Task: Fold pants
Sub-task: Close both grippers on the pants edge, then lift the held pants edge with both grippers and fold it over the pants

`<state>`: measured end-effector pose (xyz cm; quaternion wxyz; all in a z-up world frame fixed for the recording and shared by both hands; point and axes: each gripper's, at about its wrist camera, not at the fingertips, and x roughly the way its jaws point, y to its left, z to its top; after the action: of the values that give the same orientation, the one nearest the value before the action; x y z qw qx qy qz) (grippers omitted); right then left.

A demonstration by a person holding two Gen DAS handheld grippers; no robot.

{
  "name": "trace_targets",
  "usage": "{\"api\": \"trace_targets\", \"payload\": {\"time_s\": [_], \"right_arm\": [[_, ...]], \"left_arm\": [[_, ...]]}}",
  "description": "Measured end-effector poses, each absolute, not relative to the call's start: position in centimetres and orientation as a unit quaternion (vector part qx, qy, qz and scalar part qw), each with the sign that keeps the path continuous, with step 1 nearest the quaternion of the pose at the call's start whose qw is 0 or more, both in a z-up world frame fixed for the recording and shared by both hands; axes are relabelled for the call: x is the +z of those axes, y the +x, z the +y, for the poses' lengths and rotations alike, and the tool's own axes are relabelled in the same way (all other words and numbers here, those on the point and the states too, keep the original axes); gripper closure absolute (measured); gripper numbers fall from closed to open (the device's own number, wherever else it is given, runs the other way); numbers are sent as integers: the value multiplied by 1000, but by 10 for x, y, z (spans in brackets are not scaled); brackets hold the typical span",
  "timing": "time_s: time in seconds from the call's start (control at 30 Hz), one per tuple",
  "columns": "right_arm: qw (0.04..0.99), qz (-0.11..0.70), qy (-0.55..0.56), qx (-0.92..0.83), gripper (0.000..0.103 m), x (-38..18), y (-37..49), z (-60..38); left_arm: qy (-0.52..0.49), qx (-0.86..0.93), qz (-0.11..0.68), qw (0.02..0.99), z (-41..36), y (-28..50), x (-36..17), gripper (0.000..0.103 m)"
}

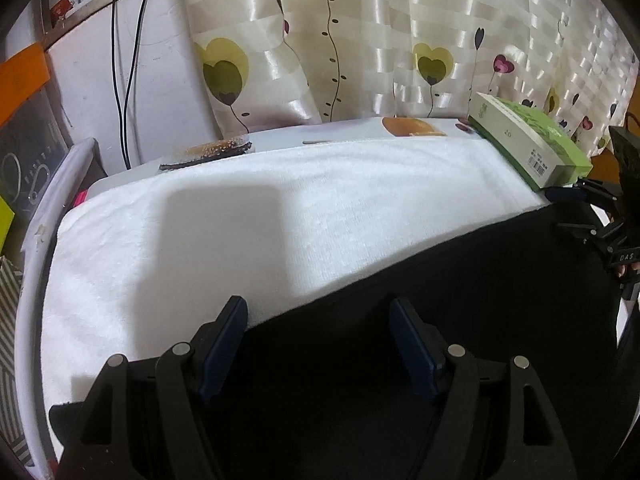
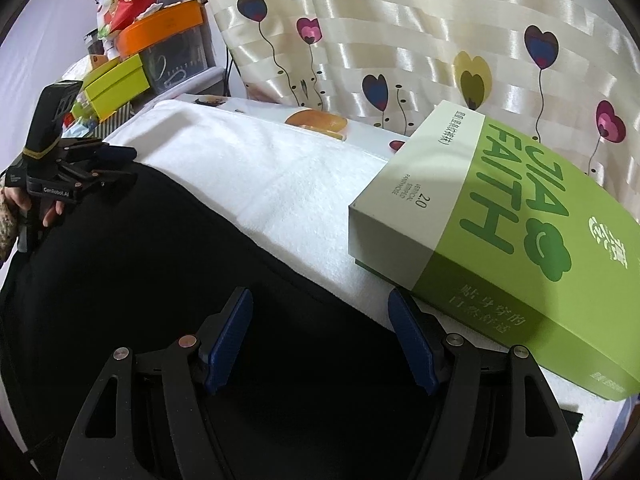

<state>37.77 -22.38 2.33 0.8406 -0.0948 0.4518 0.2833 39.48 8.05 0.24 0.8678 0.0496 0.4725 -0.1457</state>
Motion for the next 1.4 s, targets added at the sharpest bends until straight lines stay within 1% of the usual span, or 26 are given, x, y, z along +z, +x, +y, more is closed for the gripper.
{"api": "trace_targets", "payload": {"time_s": [0.17, 0.23, 0.3, 0.33, 0.37, 0.43, 0.47, 0.5, 0.63, 0.67, 0.73, 0.77, 0.8, 0.83, 0.93, 1.4], "right_arm": [[844, 450, -90, 277, 32, 23, 377, -223], [846, 448, -93, 274, 35, 23, 376, -223], [848, 446, -93, 271, 44, 24, 375, -225], [850, 444, -91, 267, 52, 24, 375, -228], [852, 444, -86, 263, 55, 25, 375, -231], [855, 444, -77, 258, 68, 25, 376, -236], [854, 445, -73, 259, 70, 26, 376, -238], [854, 444, -72, 261, 75, 26, 376, -239], [856, 438, -88, 262, 87, 28, 367, -238], [857, 437, -89, 260, 89, 28, 366, -238], [858, 435, -90, 258, 93, 29, 365, -238], [859, 434, -92, 257, 94, 29, 364, -238], [860, 433, -94, 255, 97, 30, 363, -238], [860, 431, -100, 256, 98, 31, 361, -238], [862, 423, -111, 255, 99, 34, 355, -237], [889, 373, -110, 242, 99, 72, 311, -240]], "left_arm": [[53, -150, 467, 870, 80, 394, 2, 25], [54, -154, 464, 871, 80, 393, 2, 26], [55, -157, 459, 873, 81, 391, 2, 27], [56, -159, 458, 873, 81, 390, 2, 28], [57, -162, 458, 872, 81, 389, 2, 29], [60, -167, 456, 872, 79, 388, 2, 33], [60, -169, 455, 872, 79, 388, 3, 34], [58, -171, 455, 872, 80, 387, 3, 36], [61, -183, 447, 873, 81, 379, 5, 54], [66, -186, 446, 873, 81, 377, 5, 56], [69, -191, 446, 872, 82, 375, 7, 65], [70, -189, 447, 872, 83, 374, 7, 69], [70, -186, 446, 873, 85, 374, 8, 75], [71, -180, 443, 875, 86, 373, 9, 83], [76, -167, 431, 884, 86, 369, 11, 88], [77, -157, 387, 905, 80, 335, 42, 89]]}}
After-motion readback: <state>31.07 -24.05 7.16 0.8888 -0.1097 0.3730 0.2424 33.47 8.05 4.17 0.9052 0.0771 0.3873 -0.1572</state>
